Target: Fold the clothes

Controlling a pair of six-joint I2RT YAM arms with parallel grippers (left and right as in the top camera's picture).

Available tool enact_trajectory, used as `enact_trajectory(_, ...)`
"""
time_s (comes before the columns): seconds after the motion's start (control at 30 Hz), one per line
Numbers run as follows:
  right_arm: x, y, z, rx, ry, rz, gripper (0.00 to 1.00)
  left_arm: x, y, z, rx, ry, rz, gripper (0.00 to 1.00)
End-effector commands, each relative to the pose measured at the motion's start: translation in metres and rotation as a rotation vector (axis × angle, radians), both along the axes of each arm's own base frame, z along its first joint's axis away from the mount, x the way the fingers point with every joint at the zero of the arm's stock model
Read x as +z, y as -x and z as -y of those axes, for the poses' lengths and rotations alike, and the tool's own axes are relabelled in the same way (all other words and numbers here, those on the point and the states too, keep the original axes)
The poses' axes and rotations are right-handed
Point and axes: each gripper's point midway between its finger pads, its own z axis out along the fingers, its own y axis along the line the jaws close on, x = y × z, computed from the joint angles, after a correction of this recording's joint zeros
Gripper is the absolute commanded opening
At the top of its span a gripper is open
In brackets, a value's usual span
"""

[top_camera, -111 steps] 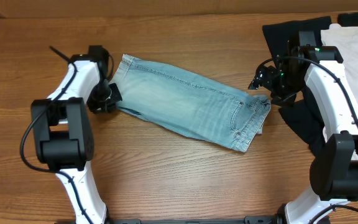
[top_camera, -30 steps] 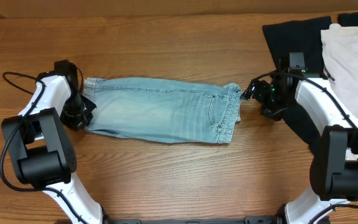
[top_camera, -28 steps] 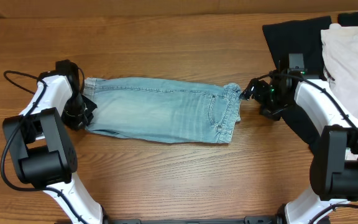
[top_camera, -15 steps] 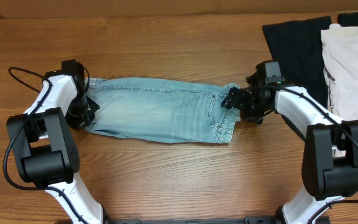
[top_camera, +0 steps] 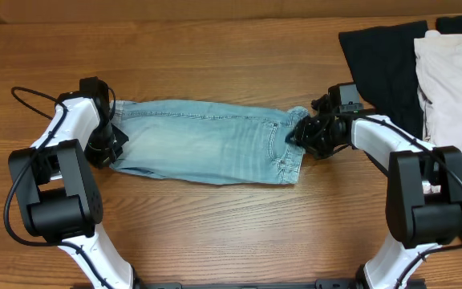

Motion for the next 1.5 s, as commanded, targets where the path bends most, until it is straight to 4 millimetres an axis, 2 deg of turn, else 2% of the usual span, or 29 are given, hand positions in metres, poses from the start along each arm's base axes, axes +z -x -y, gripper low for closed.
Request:
enact_trajectory(0.0, -0.014, 0.016, -0.010, 0.048, -0.044, -0.052, 0.13, -0.035, 0.014, 0.020, -0.107, 0.106, -0.088, 0.05)
enact_trajectory(0.03, -0.013, 0.015, -0.010, 0.047, -0.056, -0.052, 0.06, -0.033, 0.012, 0.020, -0.137, 0.111, -0.089, 0.09)
enact_trajectory(0.07, -0.009, 0.014, -0.012, 0.049, -0.080, -0.047, 0.04, -0.029, 0.008, 0.020, -0.188, 0.123, -0.086, 0.29)
enact_trajectory(0.17, 0.003, 0.007, -0.012, 0.040, -0.140, -0.037, 0.04, -0.017, -0.001, 0.019, -0.263, 0.132, -0.086, 0.70)
enact_trajectory(0.27, 0.014, -0.001, -0.002, 0.015, -0.162, -0.038, 0.04, 0.002, -0.014, 0.017, -0.268, 0.127, -0.069, 0.80)
enact_trajectory(0.33, 0.023, -0.005, 0.008, 0.007, -0.157, -0.034, 0.04, 0.018, -0.025, 0.015, -0.297, 0.126, -0.053, 0.81)
enact_trajectory(0.43, 0.037, -0.009, 0.026, -0.007, -0.150, -0.030, 0.04, 0.044, -0.041, 0.015, -0.347, 0.136, -0.021, 0.79)
enact_trajectory(0.47, 0.044, -0.011, 0.037, -0.008, -0.141, -0.030, 0.04, 0.058, -0.052, 0.019, -0.393, 0.159, 0.012, 0.79)
enact_trajectory(0.57, 0.054, -0.014, 0.064, -0.024, -0.056, -0.047, 0.04, 0.079, -0.074, 0.032, -0.504, 0.224, 0.103, 0.79)
enact_trajectory(0.67, 0.060, -0.016, 0.087, -0.059, 0.041, -0.072, 0.04, 0.086, -0.093, 0.047, -0.630, 0.284, 0.198, 0.77)
enact_trajectory(0.73, 0.066, -0.018, 0.091, -0.046, 0.058, -0.060, 0.04, 0.087, -0.101, 0.060, -0.703, 0.335, 0.250, 0.75)
enact_trajectory(0.9, 0.075, -0.028, 0.096, -0.033, 0.091, -0.021, 0.04, 0.092, -0.108, 0.120, -0.990, 0.533, 0.394, 0.50)
enact_trajectory(1.0, 0.076, -0.032, 0.100, -0.037, 0.107, -0.005, 0.04, 0.087, -0.111, 0.144, -1.079, 0.553, 0.426, 0.41)
enact_trajectory(1.1, 0.076, -0.033, 0.105, -0.051, 0.107, -0.003, 0.04, 0.073, -0.111, 0.152, -1.077, 0.509, 0.394, 0.13)
enact_trajectory(1.17, 0.076, -0.034, 0.111, -0.065, 0.107, -0.001, 0.04, 0.061, -0.110, 0.150, -1.014, 0.463, 0.354, 0.04)
enact_trajectory(1.3, 0.077, -0.038, 0.124, -0.097, 0.109, 0.013, 0.04, 0.036, -0.101, 0.146, -0.948, 0.429, 0.308, 0.04)
enact_trajectory(1.47, 0.078, -0.040, 0.132, -0.116, 0.110, 0.022, 0.04, 0.028, -0.094, 0.144, -0.923, 0.440, 0.290, 0.04)
